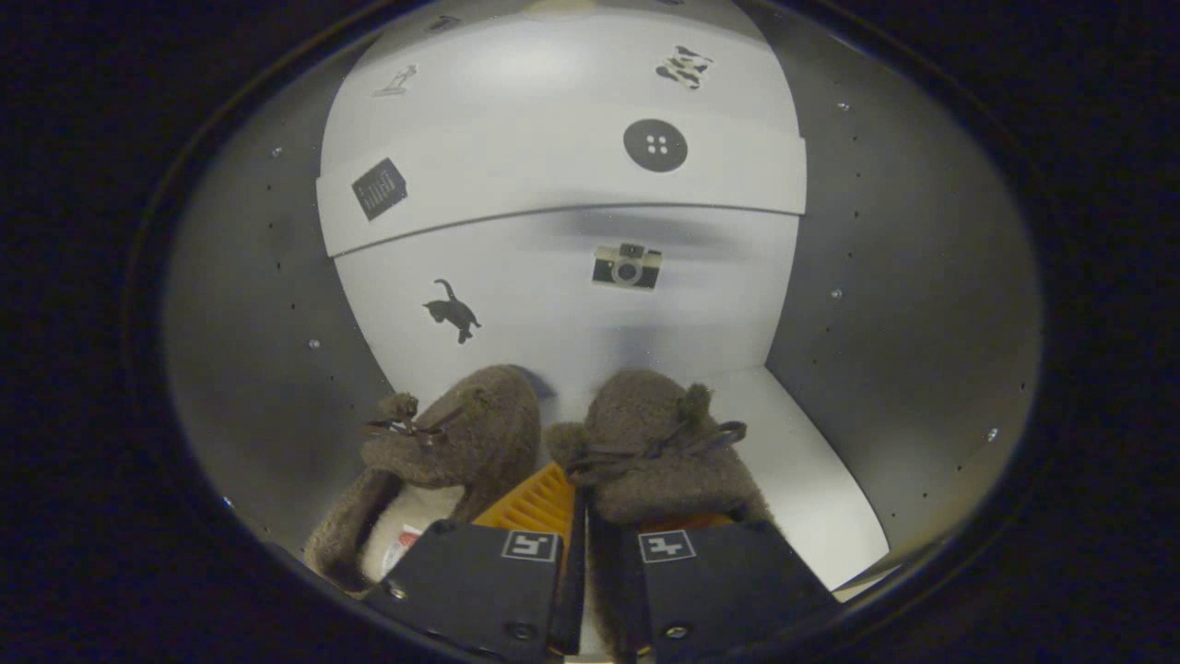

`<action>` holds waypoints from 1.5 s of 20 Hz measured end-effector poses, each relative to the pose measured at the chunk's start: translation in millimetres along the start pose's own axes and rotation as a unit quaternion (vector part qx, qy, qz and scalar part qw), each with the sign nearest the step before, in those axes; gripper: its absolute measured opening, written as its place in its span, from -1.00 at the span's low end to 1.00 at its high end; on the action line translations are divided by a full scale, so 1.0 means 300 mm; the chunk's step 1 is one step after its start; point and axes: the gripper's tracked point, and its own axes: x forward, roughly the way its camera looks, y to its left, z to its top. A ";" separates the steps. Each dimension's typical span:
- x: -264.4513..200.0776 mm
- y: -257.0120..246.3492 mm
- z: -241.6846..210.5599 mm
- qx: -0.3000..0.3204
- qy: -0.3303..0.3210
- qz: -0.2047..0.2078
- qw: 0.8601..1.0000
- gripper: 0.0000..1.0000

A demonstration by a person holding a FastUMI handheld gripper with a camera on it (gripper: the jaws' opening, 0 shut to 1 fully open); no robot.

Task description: Open the shoe cabinet door, grab the shoes and put them into the shoe cabinet, then close the shoe cabinet door.

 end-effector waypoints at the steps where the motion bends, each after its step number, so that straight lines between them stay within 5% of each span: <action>1: -0.003 0.007 0.003 0.001 0.000 0.002 1.000 -0.44; 8: -0.123 0.028 0.020 0.019 -0.024 0.016 0.999 0.24; 15: -0.361 0.039 0.036 0.009 -0.115 0.024 0.993 0.34; 21: -0.696 0.074 -0.034 0.012 -0.201 0.048 0.978 0.99; 30: -1.240 0.063 -0.290 -0.018 -0.230 0.114 0.966 0.99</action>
